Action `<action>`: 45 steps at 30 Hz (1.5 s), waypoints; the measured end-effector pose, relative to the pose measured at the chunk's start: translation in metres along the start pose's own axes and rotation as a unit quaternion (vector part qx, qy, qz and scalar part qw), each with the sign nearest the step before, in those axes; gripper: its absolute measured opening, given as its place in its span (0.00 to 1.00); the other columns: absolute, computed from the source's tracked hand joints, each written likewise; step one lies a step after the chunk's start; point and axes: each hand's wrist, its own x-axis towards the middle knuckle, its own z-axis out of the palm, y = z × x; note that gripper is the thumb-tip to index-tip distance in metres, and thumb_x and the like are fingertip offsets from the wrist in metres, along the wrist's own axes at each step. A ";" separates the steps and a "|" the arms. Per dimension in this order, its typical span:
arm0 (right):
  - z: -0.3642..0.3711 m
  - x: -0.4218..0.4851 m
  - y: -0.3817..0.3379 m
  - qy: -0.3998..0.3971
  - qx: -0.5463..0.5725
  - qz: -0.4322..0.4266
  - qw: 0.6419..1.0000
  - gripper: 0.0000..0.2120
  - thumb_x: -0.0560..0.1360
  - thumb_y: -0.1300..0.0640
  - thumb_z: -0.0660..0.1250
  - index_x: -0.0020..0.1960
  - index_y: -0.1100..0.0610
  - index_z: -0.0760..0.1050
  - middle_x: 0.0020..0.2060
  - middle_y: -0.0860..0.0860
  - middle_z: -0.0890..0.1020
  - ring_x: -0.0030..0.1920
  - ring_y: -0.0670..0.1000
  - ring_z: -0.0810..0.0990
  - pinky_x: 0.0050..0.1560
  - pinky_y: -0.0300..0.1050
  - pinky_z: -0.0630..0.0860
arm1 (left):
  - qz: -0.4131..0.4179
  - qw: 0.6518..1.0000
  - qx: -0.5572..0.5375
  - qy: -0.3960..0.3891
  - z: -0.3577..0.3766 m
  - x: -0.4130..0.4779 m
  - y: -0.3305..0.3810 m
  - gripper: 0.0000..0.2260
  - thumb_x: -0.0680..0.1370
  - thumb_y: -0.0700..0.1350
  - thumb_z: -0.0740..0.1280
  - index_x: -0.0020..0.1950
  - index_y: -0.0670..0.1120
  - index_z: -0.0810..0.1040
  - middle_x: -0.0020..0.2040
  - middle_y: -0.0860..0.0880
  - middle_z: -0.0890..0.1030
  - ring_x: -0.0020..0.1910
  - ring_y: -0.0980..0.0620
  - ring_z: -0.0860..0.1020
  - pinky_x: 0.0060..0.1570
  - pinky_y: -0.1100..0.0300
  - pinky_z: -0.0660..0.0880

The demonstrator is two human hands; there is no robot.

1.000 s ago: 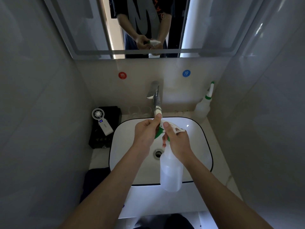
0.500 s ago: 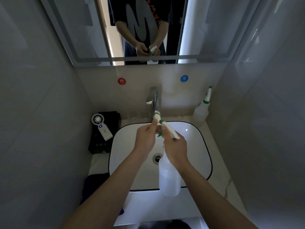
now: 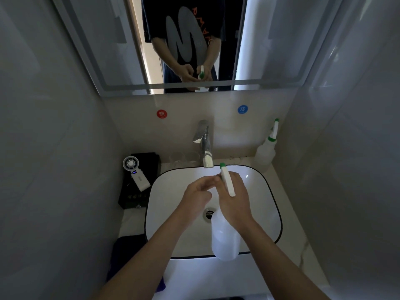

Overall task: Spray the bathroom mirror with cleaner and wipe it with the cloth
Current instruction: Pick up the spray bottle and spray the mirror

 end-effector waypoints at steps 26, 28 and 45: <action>0.004 0.006 -0.001 -0.003 -0.015 0.027 1.000 0.07 0.82 0.52 0.64 0.50 0.52 0.79 0.41 0.46 0.81 0.41 0.46 0.79 0.47 0.43 0.77 | -0.102 0.969 0.185 -0.124 0.003 -0.014 -0.050 0.36 0.73 0.48 0.80 0.78 0.52 0.68 0.72 0.59 0.72 0.72 0.57 0.68 0.66 0.60 0.64; 0.004 0.005 -0.003 0.004 0.006 0.019 1.000 0.10 0.82 0.52 0.64 0.44 0.54 0.78 0.33 0.47 0.78 0.35 0.49 0.77 0.43 0.49 0.80 | -0.100 0.966 0.205 -0.125 0.005 -0.014 -0.048 0.38 0.72 0.50 0.81 0.78 0.54 0.68 0.74 0.58 0.72 0.74 0.55 0.69 0.69 0.58 0.66; -0.034 0.076 -0.126 0.050 0.145 -0.104 0.983 0.09 0.82 0.52 0.65 0.44 0.47 0.80 0.42 0.50 0.85 0.40 0.41 0.80 0.43 0.30 0.74 | 0.099 0.962 0.255 0.011 0.002 0.001 0.048 0.39 0.65 0.57 0.83 0.72 0.59 0.69 0.63 0.58 0.78 0.61 0.53 0.77 0.60 0.49 0.79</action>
